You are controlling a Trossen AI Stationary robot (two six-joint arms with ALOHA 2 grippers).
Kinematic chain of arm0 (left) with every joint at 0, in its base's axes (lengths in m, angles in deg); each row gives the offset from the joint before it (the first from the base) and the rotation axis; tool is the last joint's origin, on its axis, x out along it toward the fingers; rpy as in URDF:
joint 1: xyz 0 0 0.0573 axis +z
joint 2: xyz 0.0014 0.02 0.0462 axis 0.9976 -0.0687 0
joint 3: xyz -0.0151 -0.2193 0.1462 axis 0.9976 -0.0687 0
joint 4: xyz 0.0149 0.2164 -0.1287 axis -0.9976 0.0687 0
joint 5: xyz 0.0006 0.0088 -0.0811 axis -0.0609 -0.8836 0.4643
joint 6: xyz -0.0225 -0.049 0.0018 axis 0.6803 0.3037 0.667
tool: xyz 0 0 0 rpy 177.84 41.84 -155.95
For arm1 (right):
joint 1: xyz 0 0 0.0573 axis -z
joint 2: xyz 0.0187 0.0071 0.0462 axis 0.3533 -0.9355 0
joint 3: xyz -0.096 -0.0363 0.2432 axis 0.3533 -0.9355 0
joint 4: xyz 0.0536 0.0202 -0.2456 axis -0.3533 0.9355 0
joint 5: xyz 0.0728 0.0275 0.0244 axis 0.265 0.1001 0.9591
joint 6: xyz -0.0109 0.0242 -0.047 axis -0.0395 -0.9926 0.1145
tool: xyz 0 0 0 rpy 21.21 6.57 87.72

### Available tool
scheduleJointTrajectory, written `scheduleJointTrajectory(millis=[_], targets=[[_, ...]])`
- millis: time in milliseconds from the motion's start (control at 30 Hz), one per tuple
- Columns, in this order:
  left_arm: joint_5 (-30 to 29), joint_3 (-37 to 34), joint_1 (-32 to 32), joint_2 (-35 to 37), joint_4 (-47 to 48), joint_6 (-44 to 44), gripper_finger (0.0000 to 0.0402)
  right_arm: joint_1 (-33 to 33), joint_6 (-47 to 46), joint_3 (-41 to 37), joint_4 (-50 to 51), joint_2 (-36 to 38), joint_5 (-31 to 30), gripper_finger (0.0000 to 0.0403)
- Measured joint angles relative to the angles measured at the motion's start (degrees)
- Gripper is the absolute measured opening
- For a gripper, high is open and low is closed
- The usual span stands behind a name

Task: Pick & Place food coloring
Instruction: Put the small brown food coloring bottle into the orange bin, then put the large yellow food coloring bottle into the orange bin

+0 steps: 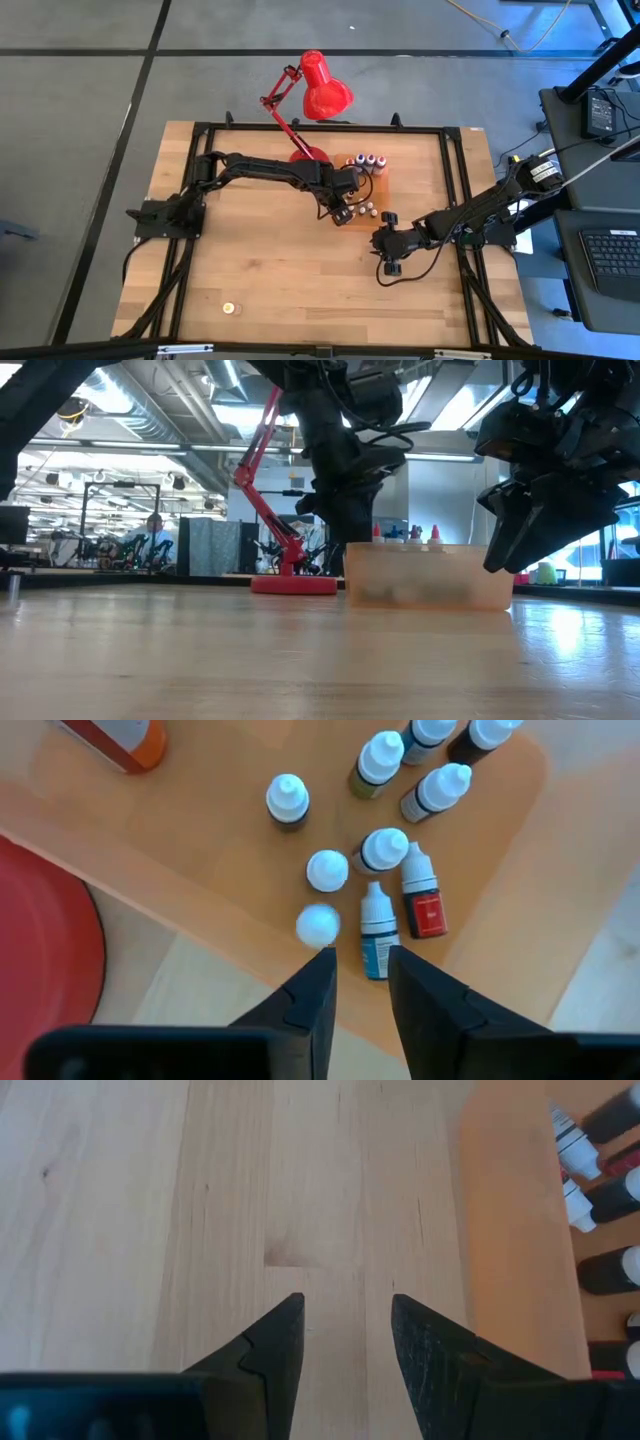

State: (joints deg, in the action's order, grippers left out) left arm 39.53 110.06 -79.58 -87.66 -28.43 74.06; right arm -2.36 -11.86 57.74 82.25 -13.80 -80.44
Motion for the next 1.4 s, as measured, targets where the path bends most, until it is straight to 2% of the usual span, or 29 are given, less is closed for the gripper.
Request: scheduleJointTrajectory(millis=[300, 433, 667, 800, 1033, 1167, 1400], targets=[[4.60, 0.00, -0.01, 2.24, 3.66, -0.03, 0.0104, 0.00, 0.00, 0.00, 0.03, 0.00, -0.02, 0.0155], [1.42, 0.04, -2.45, 7.43, 6.66, -0.02, 0.0102, 0.00, -0.02, 0.00, 0.35, 0.00, 0.00, 0.0155], [-10.00, 0.04, -13.98, 16.89, 16.28, 2.04, 0.0106, -0.02, -1.23, 0.00, 0.48, 0.00, 1.90, 0.0155], [-10.53, 0.04, -22.00, 19.41, 18.96, 3.90, 0.0106, -0.02, -1.34, 0.00, 0.44, 0.00, 1.95, 0.0155], [-10.62, 0.04, -32.11, 19.96, 14.83, 12.58, 0.0105, -0.02, -1.27, 0.02, -0.23, 0.00, 1.92, 0.0155], [-10.82, 0.02, -34.45, 19.49, 12.66, 18.38, 0.0130, 0.00, -1.15, 0.02, -1.22, 0.00, 1.91, 0.0155], [-7.54, 0.03, -35.69, 18.67, 5.22, 14.69, 0.0215, 0.00, 3.31, 0.02, -2.28, 0.00, 1.71, 0.0155]])
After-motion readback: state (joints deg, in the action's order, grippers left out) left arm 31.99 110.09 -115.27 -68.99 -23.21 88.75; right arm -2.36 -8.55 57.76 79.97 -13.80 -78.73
